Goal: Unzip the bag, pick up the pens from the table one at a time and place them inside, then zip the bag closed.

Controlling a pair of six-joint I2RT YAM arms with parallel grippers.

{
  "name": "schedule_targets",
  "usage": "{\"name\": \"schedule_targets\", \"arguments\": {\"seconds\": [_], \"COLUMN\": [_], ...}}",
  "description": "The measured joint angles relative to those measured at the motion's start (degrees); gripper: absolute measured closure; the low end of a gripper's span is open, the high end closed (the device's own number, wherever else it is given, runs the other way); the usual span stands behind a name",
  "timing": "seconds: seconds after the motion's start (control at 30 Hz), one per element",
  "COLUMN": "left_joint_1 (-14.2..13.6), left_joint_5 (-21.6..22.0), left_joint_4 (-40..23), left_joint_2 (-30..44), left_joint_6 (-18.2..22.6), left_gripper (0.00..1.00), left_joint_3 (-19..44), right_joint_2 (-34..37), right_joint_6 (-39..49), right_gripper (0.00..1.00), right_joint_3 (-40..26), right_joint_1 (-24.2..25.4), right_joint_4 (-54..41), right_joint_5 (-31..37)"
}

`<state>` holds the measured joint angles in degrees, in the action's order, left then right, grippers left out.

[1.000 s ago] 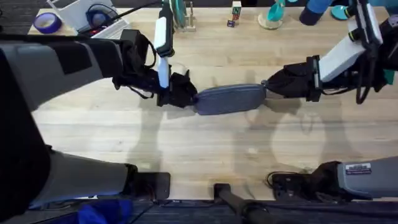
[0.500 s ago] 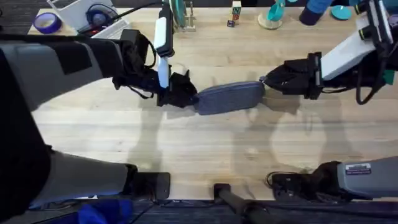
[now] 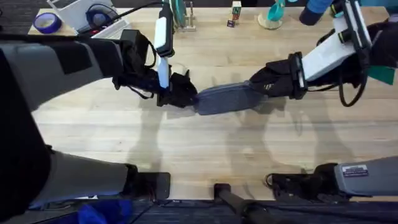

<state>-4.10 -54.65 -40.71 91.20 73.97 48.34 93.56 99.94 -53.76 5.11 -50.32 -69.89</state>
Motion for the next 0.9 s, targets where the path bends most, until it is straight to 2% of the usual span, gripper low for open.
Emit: {"name": "schedule_targets", "arguments": {"seconds": [0.57, 0.9], "left_joint_1": [0.0, 0.0], "left_joint_5": [-0.02, -0.02], "left_joint_4": [-0.17, -0.15], "left_joint_2": [0.0, 0.0], "left_joint_6": [0.0, 0.0], "left_gripper": [0.959, 0.959], "left_joint_3": [-0.02, -0.02], "right_joint_2": [0.02, 0.02], "right_joint_6": [-0.02, -4.02], "right_gripper": [0.971, 0.971], "right_joint_3": [0.0, 0.0], "right_joint_1": [-6.09, -10.92], "right_joint_4": [0.71, 8.41], "right_joint_5": [-0.02, -0.5]}}
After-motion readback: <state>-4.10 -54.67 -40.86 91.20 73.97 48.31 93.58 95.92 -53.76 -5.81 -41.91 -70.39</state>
